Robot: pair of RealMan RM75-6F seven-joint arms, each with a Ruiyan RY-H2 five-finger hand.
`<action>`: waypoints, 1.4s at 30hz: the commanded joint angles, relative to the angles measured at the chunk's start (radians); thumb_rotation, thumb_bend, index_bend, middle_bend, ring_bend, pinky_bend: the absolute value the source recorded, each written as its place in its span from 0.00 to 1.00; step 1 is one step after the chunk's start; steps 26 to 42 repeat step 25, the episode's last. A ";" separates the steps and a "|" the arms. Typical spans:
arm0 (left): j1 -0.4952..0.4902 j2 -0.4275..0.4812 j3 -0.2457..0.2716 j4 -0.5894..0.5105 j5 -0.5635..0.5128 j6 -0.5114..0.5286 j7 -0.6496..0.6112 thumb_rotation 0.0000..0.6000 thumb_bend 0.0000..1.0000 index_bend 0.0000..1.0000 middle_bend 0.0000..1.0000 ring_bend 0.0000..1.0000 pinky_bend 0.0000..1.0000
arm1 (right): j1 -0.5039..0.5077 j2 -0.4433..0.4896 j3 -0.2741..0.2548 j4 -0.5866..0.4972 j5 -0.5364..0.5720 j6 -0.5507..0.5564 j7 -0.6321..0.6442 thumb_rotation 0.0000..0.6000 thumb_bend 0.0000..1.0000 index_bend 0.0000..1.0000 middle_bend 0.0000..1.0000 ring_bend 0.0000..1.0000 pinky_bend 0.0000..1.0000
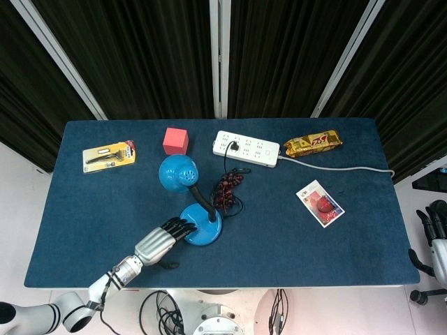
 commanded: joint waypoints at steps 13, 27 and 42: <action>0.134 0.267 -0.018 -0.191 -0.082 0.195 0.184 1.00 0.13 0.00 0.05 0.00 0.00 | -0.013 0.020 0.002 -0.034 -0.033 0.052 -0.001 1.00 0.29 0.00 0.00 0.00 0.00; 0.325 0.436 -0.091 -0.251 -0.255 0.407 0.356 1.00 0.12 0.02 0.00 0.00 0.00 | -0.034 -0.009 -0.001 -0.025 -0.054 0.108 -0.075 1.00 0.22 0.00 0.00 0.00 0.00; 0.325 0.436 -0.091 -0.251 -0.255 0.407 0.356 1.00 0.12 0.02 0.00 0.00 0.00 | -0.034 -0.009 -0.001 -0.025 -0.054 0.108 -0.075 1.00 0.22 0.00 0.00 0.00 0.00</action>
